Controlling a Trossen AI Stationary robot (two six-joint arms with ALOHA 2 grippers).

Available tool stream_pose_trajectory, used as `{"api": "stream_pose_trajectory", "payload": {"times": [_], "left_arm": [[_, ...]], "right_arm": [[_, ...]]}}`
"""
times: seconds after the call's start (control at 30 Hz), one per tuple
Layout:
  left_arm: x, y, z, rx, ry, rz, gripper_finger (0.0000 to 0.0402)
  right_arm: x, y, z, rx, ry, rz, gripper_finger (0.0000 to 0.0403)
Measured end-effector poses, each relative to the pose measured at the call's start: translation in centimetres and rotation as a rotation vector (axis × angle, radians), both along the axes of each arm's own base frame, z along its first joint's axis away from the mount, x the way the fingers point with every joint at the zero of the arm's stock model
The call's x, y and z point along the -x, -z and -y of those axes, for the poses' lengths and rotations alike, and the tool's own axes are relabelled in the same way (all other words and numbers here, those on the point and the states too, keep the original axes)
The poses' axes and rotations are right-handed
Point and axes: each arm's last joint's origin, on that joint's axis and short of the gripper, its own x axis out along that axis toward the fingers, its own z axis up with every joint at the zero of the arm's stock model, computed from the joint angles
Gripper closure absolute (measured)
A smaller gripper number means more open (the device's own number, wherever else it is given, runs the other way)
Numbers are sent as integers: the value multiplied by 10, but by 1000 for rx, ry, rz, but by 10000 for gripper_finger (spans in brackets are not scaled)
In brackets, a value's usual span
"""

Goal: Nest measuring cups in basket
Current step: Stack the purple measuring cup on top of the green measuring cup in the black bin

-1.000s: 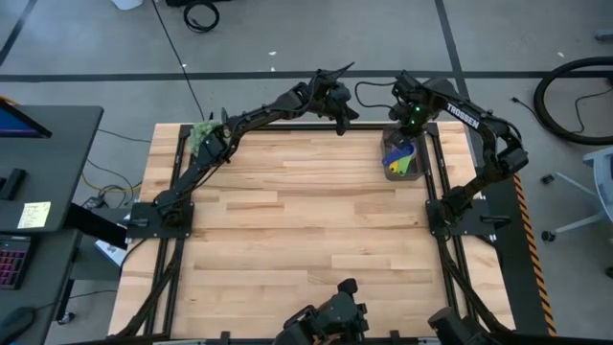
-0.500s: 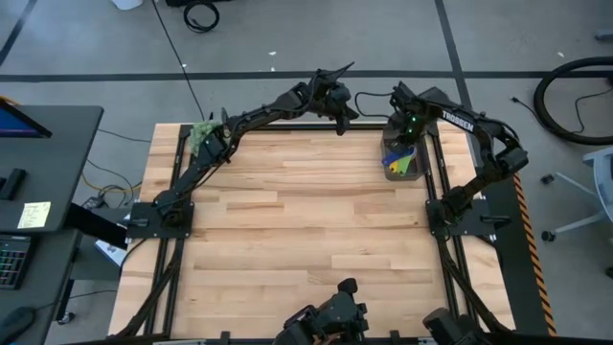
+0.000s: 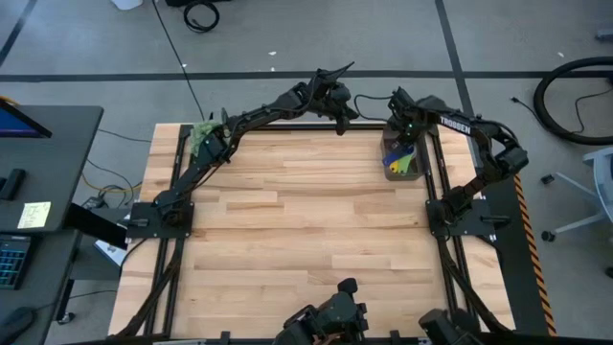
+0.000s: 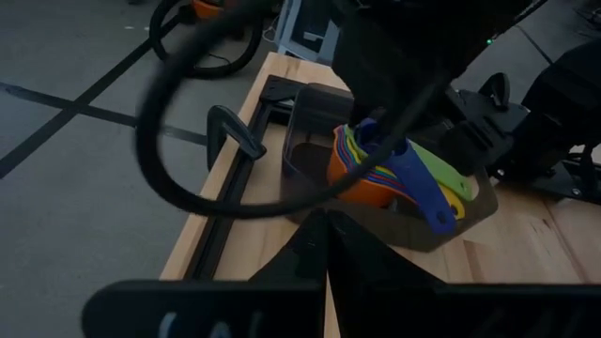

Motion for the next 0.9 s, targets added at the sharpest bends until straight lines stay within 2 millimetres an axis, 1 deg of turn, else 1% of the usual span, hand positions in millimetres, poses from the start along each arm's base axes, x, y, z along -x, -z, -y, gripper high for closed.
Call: {"api": "stream_pose_trajectory", "payload": {"times": [0.13,0.3,0.43,0.77,0.9], "left_arm": [[0,0,0,0,0,0,395],[0,0,0,0,0,0,395],[0,0,0,0,0,0,395],[0,0,0,0,0,0,395],[0,0,0,-1,0,0,395]], "right_arm": [[0,6,-3,9,-71,-40,312],[-3,11,0,81,-71,-73,313],[-5,9,4,135,-65,-73,313],[-5,10,1,114,-70,-91,314],[-9,9,-2,111,-92,-94,314]]}}
